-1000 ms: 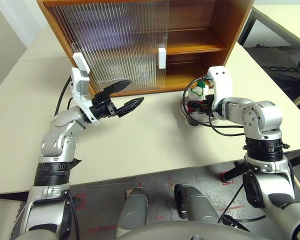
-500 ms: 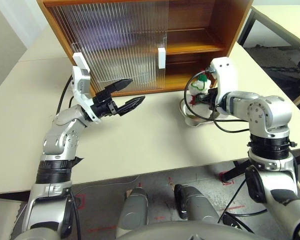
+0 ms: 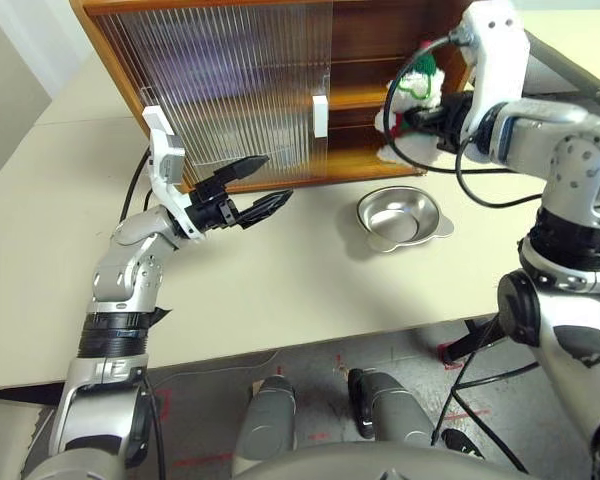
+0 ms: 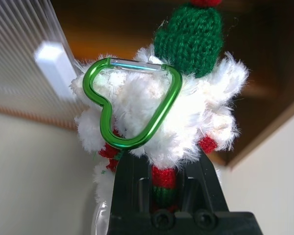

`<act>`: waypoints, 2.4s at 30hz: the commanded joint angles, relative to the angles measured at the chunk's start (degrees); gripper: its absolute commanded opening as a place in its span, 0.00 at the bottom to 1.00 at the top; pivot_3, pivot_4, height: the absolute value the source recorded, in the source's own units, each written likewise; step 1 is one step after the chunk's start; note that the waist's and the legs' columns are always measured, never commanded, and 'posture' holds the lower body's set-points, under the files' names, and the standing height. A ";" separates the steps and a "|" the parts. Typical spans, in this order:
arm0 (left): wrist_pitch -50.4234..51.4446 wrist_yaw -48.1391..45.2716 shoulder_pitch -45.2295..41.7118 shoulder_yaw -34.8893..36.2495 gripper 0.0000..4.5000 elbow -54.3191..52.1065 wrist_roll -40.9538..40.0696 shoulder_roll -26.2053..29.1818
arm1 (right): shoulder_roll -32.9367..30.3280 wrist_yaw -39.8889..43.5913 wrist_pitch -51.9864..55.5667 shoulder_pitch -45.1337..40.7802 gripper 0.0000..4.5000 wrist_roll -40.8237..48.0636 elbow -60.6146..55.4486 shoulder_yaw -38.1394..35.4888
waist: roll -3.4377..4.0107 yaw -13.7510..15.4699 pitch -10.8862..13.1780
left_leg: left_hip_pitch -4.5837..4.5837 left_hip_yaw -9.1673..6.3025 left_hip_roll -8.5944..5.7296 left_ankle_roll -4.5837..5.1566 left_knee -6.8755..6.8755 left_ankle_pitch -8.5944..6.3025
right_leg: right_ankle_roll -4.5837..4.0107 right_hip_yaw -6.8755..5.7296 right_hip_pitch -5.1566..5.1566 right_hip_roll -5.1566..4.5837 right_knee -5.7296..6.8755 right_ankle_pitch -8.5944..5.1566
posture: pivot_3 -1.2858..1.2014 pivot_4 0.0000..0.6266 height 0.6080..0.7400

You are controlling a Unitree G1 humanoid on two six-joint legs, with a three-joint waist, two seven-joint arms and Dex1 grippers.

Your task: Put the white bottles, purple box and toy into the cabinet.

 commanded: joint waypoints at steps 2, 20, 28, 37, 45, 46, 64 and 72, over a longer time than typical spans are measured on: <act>-0.48 -0.16 0.23 -0.37 1.00 0.12 0.93 -0.05 | -0.43 2.80 -10.96 0.59 0.09 -0.23 8.16 -0.88 | 0.01 0.01 0.00 | -0.01 0.00 0.00 0.00 0.01 0.00 | 0.00 0.01 -0.02 -0.02 0.00 0.00 | 0.54 0.14 1.00; 0.16 0.78 1.93 0.17 1.00 -2.02 0.48 0.51 | 0.06 6.20 -34.98 -5.69 0.09 -6.90 32.06 4.43 | 0.02 0.46 0.00 | 0.02 -0.03 0.03 0.10 0.03 0.07 | -0.02 0.01 -0.04 -0.02 0.15 0.02 | 0.55 0.15 1.00; 1.03 1.33 2.05 0.04 1.00 -3.20 0.31 0.63 | 1.18 6.77 -40.96 -9.79 0.09 -8.18 39.66 4.23 | 0.02 0.55 0.00 | -0.03 -0.03 0.05 0.10 -0.02 0.07 | -0.05 0.00 -0.12 -0.26 0.14 0.02 | 0.55 0.15 1.00; 1.39 1.29 1.96 0.09 1.00 -3.48 0.12 0.90 | 2.08 6.91 -53.15 -12.40 0.09 -11.00 52.12 4.36 | 0.02 0.64 0.00 | -0.03 -0.04 0.05 0.10 -0.02 0.07 | -0.09 0.00 -0.14 -0.31 0.15 0.05 | 0.56 0.15 1.00; 1.39 1.15 2.19 0.32 1.00 -3.47 -0.01 1.47 | 3.75 6.31 -62.06 -15.27 0.09 -12.31 61.89 3.73 | 0.02 0.63 0.00 | -0.03 -0.05 0.07 0.10 -0.04 0.07 | -0.10 0.02 -0.14 -0.33 0.15 0.06 | 0.56 0.16 1.00; 1.41 1.15 2.26 0.38 1.00 -3.51 -0.06 1.55 | 3.98 6.24 -62.98 -15.66 0.09 -12.26 62.98 3.56 | 0.02 0.64 0.00 | -0.03 -0.06 0.07 0.10 -0.04 0.07 | -0.10 0.02 -0.14 -0.33 0.15 0.06 | 0.56 0.16 1.00; 1.55 1.24 2.79 0.93 1.00 -3.86 -0.36 2.50 | 6.49 2.64 -79.90 -19.12 0.09 -13.62 80.84 1.43 | 0.02 0.75 0.00 | -0.08 -0.33 0.16 0.08 -0.19 0.06 | -0.26 0.15 -0.15 -0.39 0.13 0.06 | 0.57 0.17 1.00; 2.26 2.02 3.46 1.07 1.00 -5.33 -0.53 2.67 | 6.93 1.77 -82.46 -20.06 0.09 -14.06 83.39 0.54 | 0.02 0.86 0.00 | -0.08 -0.36 0.16 0.05 -0.21 0.04 | -0.28 0.15 -0.15 -0.40 0.12 0.04 | 0.57 0.18 1.00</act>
